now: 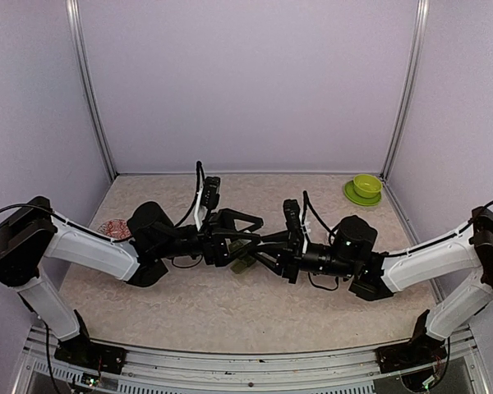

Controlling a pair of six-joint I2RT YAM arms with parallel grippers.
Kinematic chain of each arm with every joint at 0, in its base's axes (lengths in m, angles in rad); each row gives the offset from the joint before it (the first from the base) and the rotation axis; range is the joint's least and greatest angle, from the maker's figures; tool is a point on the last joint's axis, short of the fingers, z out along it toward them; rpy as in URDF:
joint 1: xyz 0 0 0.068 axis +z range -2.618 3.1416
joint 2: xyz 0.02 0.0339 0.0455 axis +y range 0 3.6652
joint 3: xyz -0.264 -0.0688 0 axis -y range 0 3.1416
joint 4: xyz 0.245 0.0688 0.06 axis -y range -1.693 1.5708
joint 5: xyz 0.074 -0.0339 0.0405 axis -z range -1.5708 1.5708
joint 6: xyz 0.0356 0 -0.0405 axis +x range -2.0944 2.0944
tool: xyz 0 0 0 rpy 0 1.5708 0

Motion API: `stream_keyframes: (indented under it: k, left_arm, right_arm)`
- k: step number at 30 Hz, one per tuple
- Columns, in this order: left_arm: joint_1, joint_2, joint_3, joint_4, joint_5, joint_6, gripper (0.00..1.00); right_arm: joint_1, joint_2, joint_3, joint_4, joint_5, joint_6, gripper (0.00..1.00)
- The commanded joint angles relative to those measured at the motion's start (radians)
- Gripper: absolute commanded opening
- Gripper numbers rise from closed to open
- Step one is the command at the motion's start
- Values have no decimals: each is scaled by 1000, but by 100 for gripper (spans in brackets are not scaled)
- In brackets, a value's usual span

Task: Sort the pills into containers
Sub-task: Unscrew the lid of the pill bottle from the pill bottle.

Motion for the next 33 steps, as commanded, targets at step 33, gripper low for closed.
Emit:
stream_keyframes:
  k: [33]
  left_arm:
    - [18, -26, -48, -2, -57, -17, 36]
  right_arm:
    - [-12, -113, -61, -41, 125, -36, 7]
